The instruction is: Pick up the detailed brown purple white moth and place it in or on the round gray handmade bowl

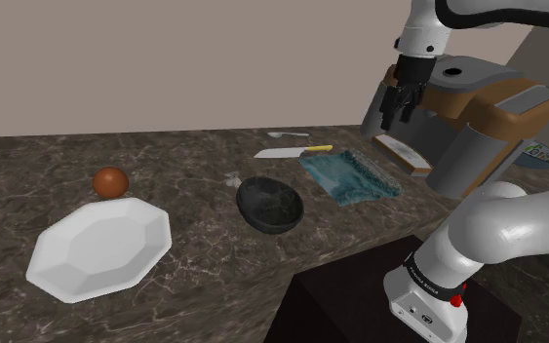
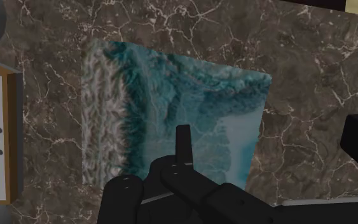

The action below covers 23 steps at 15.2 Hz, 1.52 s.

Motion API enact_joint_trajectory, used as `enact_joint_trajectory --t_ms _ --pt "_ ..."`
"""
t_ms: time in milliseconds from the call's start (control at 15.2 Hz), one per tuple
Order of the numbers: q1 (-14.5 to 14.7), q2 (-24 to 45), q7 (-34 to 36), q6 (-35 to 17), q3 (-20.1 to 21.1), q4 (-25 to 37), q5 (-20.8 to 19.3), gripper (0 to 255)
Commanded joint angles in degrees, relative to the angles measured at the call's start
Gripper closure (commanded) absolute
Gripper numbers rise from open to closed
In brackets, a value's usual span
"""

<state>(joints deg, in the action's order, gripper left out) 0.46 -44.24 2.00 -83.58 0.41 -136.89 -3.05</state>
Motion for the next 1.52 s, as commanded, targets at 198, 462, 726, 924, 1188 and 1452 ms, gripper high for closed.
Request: enact_joint_trajectory --t_ms 198,462,726,924,1188,1452 --pt "1.0 5.3 1.9 -3.8 1.6 0.7 2.0 0" --pt "2.1 12.9 4.2 -8.5 3.8 2.7 4.2 0" --pt "3.2 21.0 6.2 -12.7 5.7 5.7 6.0 0" --pt "4.0 27.3 7.7 -15.3 7.1 8.8 6.9 0" --pt "5.0 35.8 9.7 -18.1 8.8 13.8 7.7 0" --pt "6.1 44.5 11.6 -20.0 10.2 19.8 8.0 0"
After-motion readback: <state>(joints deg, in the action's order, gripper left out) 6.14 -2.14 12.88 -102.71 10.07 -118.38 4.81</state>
